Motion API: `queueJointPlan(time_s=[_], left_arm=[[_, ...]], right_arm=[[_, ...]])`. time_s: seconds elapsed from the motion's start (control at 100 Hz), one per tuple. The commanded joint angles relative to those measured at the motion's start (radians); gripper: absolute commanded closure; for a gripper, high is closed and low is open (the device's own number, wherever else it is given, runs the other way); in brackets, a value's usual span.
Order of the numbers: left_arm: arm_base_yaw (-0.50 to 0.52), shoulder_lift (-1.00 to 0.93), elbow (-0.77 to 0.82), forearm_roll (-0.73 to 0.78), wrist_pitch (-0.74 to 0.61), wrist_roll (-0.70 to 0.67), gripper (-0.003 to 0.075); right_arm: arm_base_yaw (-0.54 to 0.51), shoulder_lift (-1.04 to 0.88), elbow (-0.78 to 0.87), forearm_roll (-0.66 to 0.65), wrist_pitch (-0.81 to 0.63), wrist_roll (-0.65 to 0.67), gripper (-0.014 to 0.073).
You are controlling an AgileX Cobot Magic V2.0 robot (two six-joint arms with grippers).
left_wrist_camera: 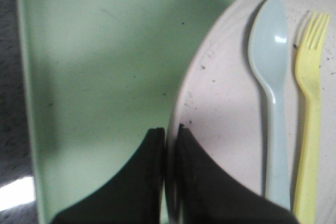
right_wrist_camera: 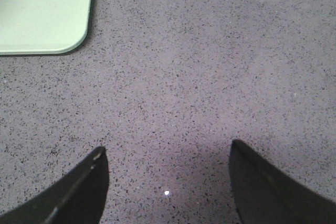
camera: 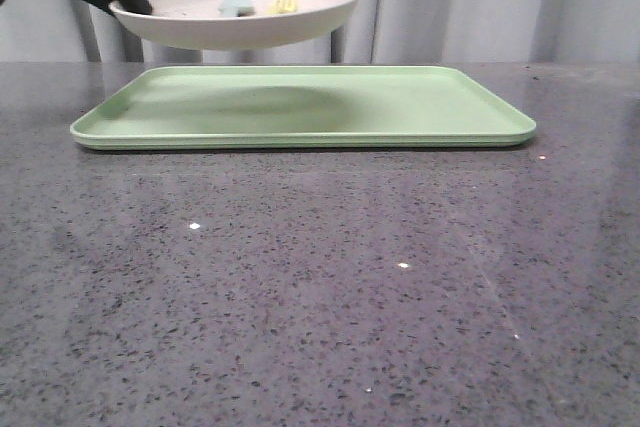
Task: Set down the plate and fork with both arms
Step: 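Lift the plate with the left gripper and carry it over the tray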
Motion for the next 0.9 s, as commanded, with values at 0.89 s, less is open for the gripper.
queueJointPlan(time_s=[0.89], left_arm=[[-0.103,0.086,-0.204,0.04,-0.104,-0.133,0.0741]], right_arm=[[-0.005,0.006,-0.035,-0.014,-0.05,-0.004,0.0099]])
